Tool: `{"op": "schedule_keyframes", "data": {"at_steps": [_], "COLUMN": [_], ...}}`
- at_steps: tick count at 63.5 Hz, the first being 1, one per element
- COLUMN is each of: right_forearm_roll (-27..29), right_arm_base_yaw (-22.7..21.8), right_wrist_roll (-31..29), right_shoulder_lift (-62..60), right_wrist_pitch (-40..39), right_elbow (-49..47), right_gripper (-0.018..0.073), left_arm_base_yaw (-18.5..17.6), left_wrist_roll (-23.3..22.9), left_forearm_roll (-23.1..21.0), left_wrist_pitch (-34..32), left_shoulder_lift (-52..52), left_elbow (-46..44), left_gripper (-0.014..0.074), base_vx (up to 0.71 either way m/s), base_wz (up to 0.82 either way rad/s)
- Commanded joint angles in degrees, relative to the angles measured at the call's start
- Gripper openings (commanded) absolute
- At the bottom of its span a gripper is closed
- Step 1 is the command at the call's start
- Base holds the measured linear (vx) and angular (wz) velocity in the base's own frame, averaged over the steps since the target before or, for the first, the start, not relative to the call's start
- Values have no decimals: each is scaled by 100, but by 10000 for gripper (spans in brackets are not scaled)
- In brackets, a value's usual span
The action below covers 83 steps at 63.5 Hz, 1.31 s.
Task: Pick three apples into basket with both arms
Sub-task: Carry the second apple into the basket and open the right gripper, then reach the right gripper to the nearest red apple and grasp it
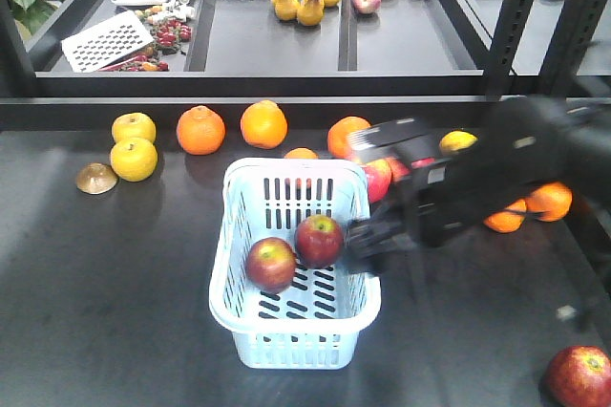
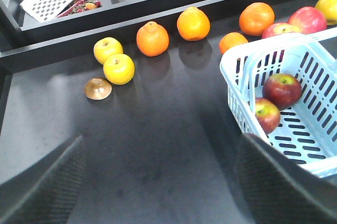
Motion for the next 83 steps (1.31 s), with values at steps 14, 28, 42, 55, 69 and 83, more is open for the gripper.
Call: {"op": "schedule_keyframes", "data": {"at_steps": [14, 28, 42, 55, 69, 83], "right_forearm_roll": [-556, -881, -1138, -1853, -2120, -2027], "right_arm_base_yaw": [-1921, -2799, -3189, -3189, -3189, -3189], "right_wrist_roll": [501, 518, 663, 1154, 1401, 1368], "right_shoulder_lift": [-644, -644, -602, -78, 700, 1454], "right_wrist_pitch": [344, 226, -132, -225, -476, -763], "right_elbow": [1044, 1750, 1792, 1792, 1792, 1792], "right_gripper": [645, 642, 641, 641, 639, 637], "left_arm_base_yaw": [16, 16, 16, 16, 16, 16], "left_wrist_roll": [-46, -46, -46, -46, -46, -46], "left_forearm_roll": [33, 33, 33, 33, 33, 33], "left_wrist_pitch": [-423, -423, -423, -423, -423, -423], "left_shoulder_lift": [-3, -3, -3, -3, -3, -3], "left_elbow": [-140, -140, -140, -140, -140, -140], "left_gripper": [555, 555, 555, 555, 555, 555], "base_vx": [0, 0, 0, 0, 0, 0], "base_wz": [0, 0, 0, 0, 0, 0]}}
